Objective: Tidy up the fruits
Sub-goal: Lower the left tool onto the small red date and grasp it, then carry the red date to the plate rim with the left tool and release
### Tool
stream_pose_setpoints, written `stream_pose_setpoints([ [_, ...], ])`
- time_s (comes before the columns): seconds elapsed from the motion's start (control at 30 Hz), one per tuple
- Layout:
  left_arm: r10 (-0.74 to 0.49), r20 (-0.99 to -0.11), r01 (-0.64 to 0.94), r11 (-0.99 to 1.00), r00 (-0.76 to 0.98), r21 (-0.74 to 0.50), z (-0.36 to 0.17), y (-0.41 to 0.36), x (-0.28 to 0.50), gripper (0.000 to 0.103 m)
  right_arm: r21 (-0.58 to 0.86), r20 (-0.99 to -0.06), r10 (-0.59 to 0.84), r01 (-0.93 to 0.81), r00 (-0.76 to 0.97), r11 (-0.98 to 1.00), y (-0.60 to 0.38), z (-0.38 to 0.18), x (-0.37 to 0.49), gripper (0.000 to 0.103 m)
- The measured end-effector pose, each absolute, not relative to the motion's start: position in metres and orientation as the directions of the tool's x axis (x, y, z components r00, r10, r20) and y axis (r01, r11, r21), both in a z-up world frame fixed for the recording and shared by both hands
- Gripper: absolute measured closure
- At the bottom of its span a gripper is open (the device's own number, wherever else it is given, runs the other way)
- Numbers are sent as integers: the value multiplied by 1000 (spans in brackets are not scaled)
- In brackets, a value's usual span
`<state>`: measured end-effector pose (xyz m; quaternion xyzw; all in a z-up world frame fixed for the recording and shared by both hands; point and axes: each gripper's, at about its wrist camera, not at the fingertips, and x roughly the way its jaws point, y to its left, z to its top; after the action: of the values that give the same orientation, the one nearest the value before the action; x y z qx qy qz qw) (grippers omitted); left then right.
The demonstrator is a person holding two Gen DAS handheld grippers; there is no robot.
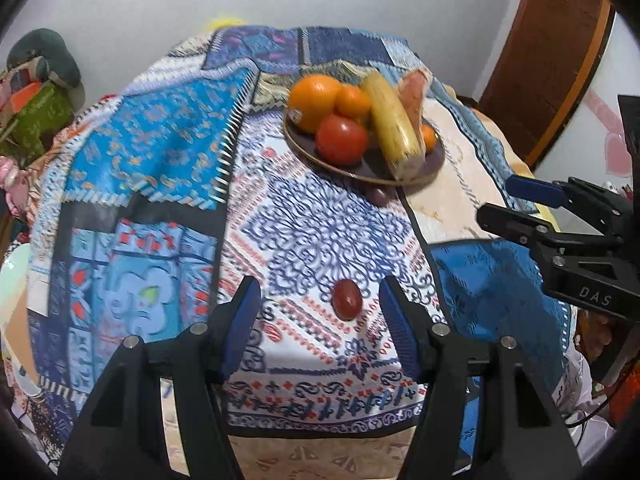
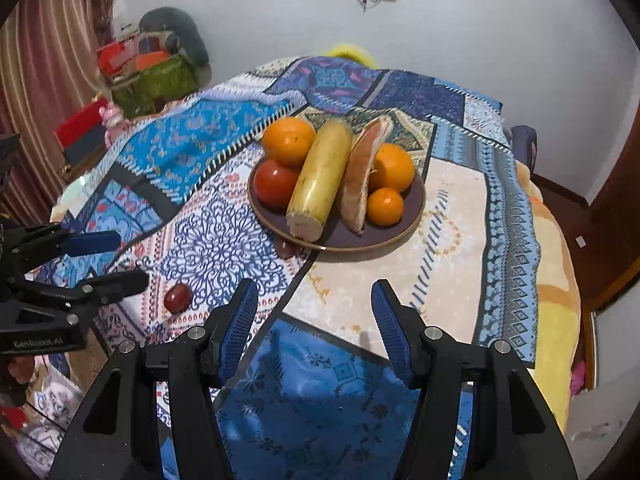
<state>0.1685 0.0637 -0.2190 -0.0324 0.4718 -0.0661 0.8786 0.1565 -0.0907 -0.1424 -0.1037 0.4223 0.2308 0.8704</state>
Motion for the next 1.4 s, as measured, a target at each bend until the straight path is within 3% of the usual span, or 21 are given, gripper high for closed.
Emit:
stream_pose_setpoints([
  [0.2, -192, -855, 99, 981, 481, -165, -238, 57, 176, 43, 18, -789, 324, -508, 522, 861, -82, -154, 155, 48],
  [0.37, -207, -856, 125, 978, 474, -167, -248, 52, 178, 64, 31, -795, 331, -512, 509, 859, -77, -165, 159, 48],
  [0.47, -225, -857, 147, 973, 464, -176, -253, 49, 177, 72, 28, -801, 329, -519, 499, 855, -74, -171, 163, 60],
  [0.67, -229, -847, 151, 973, 480, -177, -256, 52, 178, 84, 58, -809, 349, -526, 473, 849, -71, -179, 169, 69],
  [1.4, -201, -801, 69, 978, 564, -197, -241, 102, 197, 84, 151, -829, 389, -507, 403, 848, -44, -203, 210, 80],
])
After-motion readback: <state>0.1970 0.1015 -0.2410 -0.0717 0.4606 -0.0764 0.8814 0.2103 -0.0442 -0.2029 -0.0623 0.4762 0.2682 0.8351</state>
